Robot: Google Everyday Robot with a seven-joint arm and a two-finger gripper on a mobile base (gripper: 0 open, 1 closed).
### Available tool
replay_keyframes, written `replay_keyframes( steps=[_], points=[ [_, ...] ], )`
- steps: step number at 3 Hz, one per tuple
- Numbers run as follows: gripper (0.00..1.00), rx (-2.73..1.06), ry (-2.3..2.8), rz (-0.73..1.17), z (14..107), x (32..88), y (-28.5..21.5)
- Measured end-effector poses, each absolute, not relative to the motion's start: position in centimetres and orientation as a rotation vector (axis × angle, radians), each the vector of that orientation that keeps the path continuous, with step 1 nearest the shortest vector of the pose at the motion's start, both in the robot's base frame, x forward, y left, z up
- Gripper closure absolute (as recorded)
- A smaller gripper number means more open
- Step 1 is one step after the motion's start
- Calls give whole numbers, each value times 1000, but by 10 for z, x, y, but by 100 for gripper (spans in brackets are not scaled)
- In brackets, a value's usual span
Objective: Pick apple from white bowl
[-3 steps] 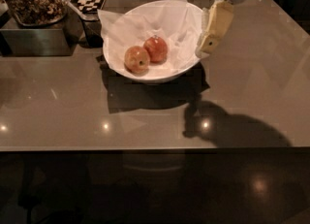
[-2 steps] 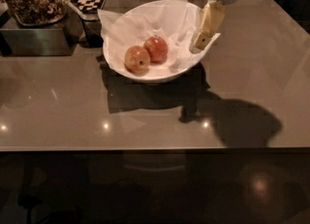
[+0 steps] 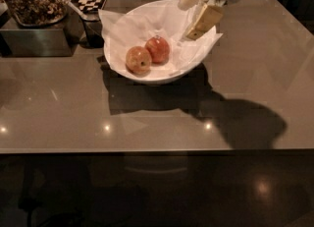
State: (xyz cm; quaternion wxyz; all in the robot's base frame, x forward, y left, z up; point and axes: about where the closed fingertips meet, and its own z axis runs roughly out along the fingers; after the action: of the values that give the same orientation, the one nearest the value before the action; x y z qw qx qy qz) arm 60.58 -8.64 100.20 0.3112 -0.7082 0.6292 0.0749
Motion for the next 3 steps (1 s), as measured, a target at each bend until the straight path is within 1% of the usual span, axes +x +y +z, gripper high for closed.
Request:
replay_keyframes(
  steps=[1, 2, 3],
  points=[
    [35, -1870, 1661, 198, 1002, 606, -86],
    [32, -1912, 1629, 277, 981, 623, -69],
    [27, -1964, 1603, 355, 958, 640, -53]
  ],
)
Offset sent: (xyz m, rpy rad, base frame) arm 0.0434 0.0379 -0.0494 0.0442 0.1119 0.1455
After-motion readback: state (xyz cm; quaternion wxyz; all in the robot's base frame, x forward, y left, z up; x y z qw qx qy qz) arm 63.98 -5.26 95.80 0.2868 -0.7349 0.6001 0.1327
